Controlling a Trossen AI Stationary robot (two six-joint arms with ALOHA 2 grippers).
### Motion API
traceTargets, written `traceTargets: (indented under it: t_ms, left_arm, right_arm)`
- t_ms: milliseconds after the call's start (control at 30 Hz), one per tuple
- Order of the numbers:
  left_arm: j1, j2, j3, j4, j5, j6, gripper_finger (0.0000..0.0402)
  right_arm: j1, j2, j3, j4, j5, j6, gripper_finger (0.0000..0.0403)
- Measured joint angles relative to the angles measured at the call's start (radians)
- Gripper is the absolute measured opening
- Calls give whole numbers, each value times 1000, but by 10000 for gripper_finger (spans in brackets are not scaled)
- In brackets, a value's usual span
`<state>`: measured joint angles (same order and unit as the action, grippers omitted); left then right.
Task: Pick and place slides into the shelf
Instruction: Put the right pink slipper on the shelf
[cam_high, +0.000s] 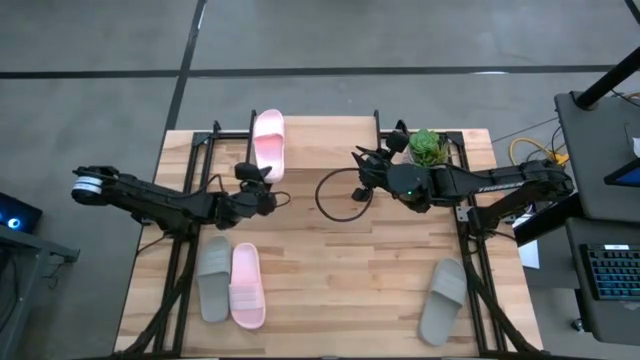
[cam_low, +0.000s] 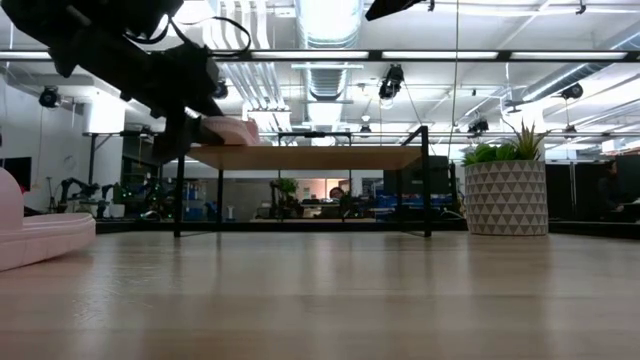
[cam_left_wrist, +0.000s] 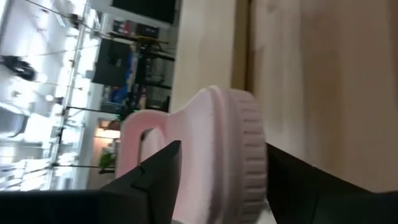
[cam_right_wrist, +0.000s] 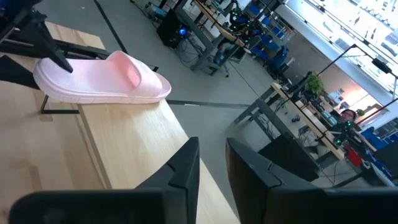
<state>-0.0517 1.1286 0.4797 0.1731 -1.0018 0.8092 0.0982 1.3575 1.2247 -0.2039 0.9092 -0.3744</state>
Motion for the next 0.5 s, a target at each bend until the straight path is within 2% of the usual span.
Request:
traceTargets:
  t_ms: [133, 367, 500]
  left_arm:
    - [0, 0, 32, -131, 48, -83, 190]
    - [-9, -5, 70, -269, 63, -160, 190]
    - [-22, -14, 115, -405, 138, -283, 190]
  right_arm:
    - [0, 0, 0, 0, 0, 0, 76]
    - [0, 0, 0, 0, 0, -1, 77]
    - [0, 0, 0, 0, 0, -3, 71]
